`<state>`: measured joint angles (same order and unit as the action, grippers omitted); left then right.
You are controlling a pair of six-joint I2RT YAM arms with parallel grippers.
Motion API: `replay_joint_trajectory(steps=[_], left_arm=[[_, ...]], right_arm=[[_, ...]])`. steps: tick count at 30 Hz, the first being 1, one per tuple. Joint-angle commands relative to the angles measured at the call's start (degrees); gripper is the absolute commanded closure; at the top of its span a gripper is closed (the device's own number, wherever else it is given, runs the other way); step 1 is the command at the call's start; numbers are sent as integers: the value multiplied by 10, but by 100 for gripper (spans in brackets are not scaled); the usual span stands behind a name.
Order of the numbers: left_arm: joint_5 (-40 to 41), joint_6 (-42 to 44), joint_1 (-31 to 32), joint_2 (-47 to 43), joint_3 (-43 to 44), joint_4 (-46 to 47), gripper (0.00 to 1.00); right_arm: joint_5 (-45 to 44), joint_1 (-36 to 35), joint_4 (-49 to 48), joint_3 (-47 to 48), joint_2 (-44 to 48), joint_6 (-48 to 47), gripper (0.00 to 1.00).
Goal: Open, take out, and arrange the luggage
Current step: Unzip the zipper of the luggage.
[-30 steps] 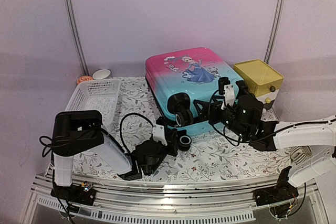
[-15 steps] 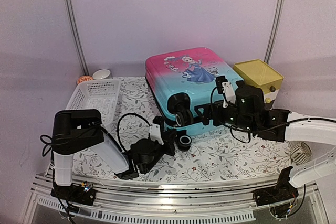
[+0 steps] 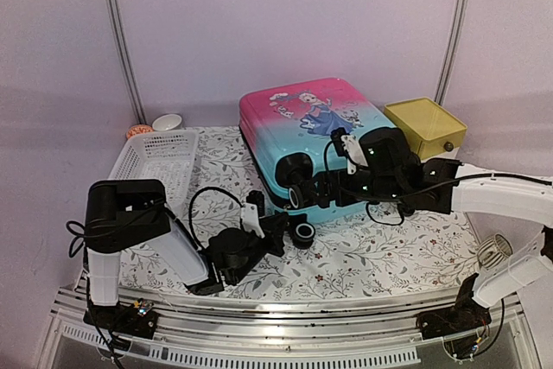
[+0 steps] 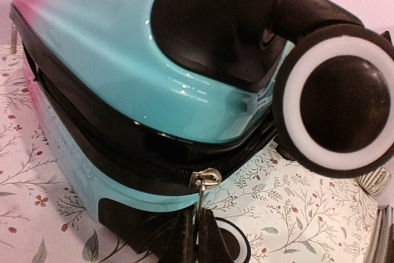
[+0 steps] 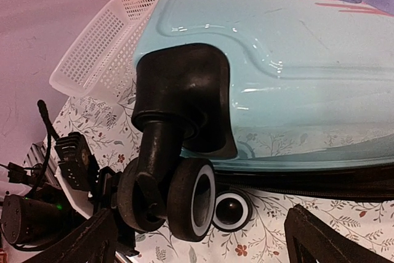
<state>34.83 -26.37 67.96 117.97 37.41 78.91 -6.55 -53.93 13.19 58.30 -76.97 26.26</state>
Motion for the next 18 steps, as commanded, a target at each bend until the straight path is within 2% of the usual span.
replay_joint_trajectory(steps=[1,6,13,15,18], left_arm=[[11,-10,-9,-20,-14,46,100],[15,-11,-13,-23,-21,45,100],[22,-9,-15,-28,-25,36,100],[24,-7,-16,-29,-27,36,100],[31,-5,-20,-33,-31,35,100]], right_arm=[[46,1,24,31,-16,24,4],[34,-12,48,80,-58,17,4],[-71,-48,145,174,-140,30,6],[-90,-53,162,188,-155,36,9],[-101,-60,166,196,-162,38,29]])
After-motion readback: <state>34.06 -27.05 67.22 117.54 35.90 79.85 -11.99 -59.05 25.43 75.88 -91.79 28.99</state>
